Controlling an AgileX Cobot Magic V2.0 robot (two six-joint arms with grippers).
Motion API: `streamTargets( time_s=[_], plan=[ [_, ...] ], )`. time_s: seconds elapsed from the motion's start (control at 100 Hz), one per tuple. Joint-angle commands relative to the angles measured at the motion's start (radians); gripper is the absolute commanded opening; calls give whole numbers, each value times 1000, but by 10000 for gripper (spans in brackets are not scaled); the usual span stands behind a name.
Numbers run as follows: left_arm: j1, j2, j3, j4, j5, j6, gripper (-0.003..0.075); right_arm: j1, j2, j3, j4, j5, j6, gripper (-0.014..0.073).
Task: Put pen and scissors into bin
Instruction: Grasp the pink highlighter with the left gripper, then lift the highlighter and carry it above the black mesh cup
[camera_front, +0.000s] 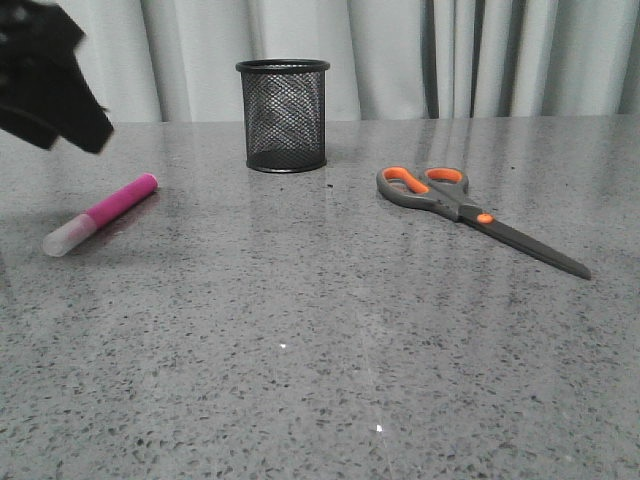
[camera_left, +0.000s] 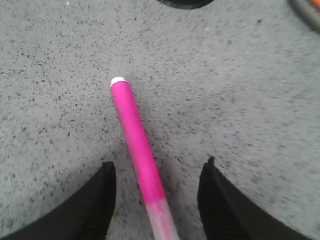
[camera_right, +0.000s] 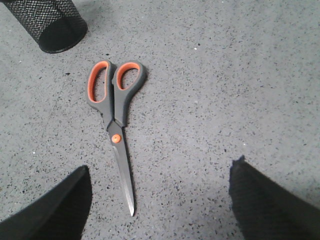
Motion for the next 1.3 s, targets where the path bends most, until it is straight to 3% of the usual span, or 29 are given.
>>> streamTargets(
  time_s=[0.0,0.63,0.7,0.75,0.83,1.05,1.18,1.29],
  plan=[
    [-10,52,-71,1,-46,0,348,-8,-1,-36,2,-51,-18,517],
    [-10,256,-162,45,-52,0,341,-8,-1,-36,2,-51,-29,517],
    [-10,258,-162,45,-45,0,281,-8,-1,-36,2,-51,-29,517],
    [-10,258,-162,45,-38,0,193,-8,-1,-36,2,-49,-29,517],
    [-10,258,-162,47,-14,0,-17,-8,-1,-36,2,-46,-29,517],
    [-10,192,-179,49,6,0,-19,-8,-1,-36,2,-46,-29,517],
    [-10,91,-220,17,-78,0,-19,-8,-1,-36,2,-46,-29,517],
    [-17,33,-265,-133,-189,81,-19,-8,-1,-36,2,-46,-29,517]
  ],
)
